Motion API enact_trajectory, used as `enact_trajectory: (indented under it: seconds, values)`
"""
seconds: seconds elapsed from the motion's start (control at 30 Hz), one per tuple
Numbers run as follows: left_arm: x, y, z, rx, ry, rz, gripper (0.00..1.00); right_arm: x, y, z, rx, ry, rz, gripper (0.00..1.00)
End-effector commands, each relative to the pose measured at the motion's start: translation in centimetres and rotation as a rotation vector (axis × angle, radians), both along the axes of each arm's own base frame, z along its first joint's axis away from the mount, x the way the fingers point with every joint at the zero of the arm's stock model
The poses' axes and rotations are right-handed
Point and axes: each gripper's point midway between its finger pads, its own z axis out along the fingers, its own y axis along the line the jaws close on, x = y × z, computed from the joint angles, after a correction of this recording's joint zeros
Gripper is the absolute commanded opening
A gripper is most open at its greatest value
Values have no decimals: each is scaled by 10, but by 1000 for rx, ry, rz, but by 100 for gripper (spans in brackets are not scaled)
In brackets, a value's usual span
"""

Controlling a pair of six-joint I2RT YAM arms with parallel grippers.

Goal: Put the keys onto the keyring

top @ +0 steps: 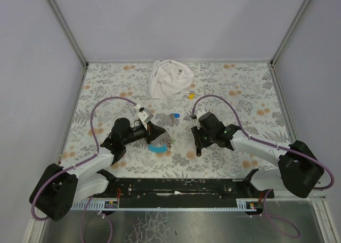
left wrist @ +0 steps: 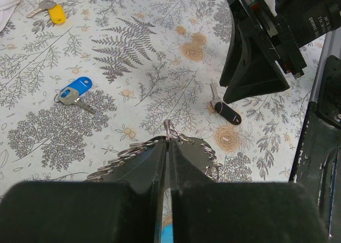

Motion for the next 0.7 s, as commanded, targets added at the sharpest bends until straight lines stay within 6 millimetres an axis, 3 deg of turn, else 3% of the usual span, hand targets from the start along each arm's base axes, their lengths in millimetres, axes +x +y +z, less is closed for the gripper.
enact_trajectory:
  seconds: [0.0, 0.2, 0.67]
  values:
    - [7, -8, 27, -45, -75, -19, 0, 3, 1, 14, 2, -25, -9, 43]
    - [6, -9, 27, -44, -73, -24, 0, -2, 6, 9, 0, -26, 95, 47]
    - [6, -10, 25, -37, -63, -33, 0, -9, 10, -2, 12, 39, 88, 51]
